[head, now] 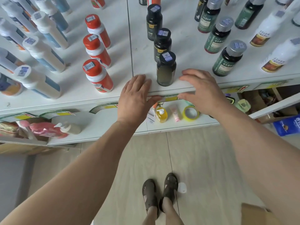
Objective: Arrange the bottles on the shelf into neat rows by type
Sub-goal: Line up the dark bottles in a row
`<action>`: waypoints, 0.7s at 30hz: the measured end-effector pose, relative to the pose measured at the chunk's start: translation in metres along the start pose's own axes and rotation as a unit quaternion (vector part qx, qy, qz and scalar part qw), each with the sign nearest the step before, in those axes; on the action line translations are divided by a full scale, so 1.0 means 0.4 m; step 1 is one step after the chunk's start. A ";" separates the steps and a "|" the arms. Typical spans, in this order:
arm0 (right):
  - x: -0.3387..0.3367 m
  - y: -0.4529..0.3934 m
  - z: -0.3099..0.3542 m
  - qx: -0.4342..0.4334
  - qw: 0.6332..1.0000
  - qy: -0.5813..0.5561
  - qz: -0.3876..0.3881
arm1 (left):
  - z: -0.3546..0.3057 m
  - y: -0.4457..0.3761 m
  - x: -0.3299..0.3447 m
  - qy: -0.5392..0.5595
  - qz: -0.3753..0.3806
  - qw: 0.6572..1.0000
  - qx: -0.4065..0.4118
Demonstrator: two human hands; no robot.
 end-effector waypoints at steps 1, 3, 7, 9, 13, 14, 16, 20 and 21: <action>0.000 0.000 0.000 0.001 1.000 0.001 0.001 | 0.000 0.000 0.001 -0.002 0.004 1.000 -0.001; 0.000 0.002 -0.001 0.001 1.000 0.003 0.004 | 0.001 0.003 0.002 -0.003 0.007 1.000 -0.005; 0.007 0.001 -0.007 0.018 1.000 0.000 0.024 | 0.005 0.006 0.005 0.000 0.012 1.000 -0.014; 0.002 -0.002 -0.006 0.038 0.999 -0.018 0.033 | 0.007 0.003 -0.001 0.010 0.021 0.999 -0.024; -0.032 -0.019 0.036 0.073 0.991 -0.112 -0.010 | 0.012 -0.003 -0.007 0.042 0.063 0.995 -0.070; -0.036 -0.031 0.056 0.074 0.988 -0.134 -0.021 | 0.011 -0.008 -0.011 0.056 0.066 0.993 -0.079; -0.034 -0.064 0.092 0.077 0.981 -0.176 -0.021 | -0.003 -0.024 -0.023 0.090 0.072 0.990 -0.081; -0.023 -0.116 0.118 0.084 0.980 -0.176 0.028 | -0.021 -0.060 -0.036 0.168 0.125 0.972 -0.104; -0.033 -0.120 0.119 0.085 0.980 -0.178 0.027 | -0.019 -0.065 -0.040 0.190 0.138 0.965 -0.118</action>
Point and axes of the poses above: each hand's wrist, its own y-axis away from the middle knuckle, its own x-axis out of the palm, z = x × y, the point moved 9 cm from there along -y, towards the middle knuckle, and after that the axes turned 14 degrees about -y, right-handed, at the moved point
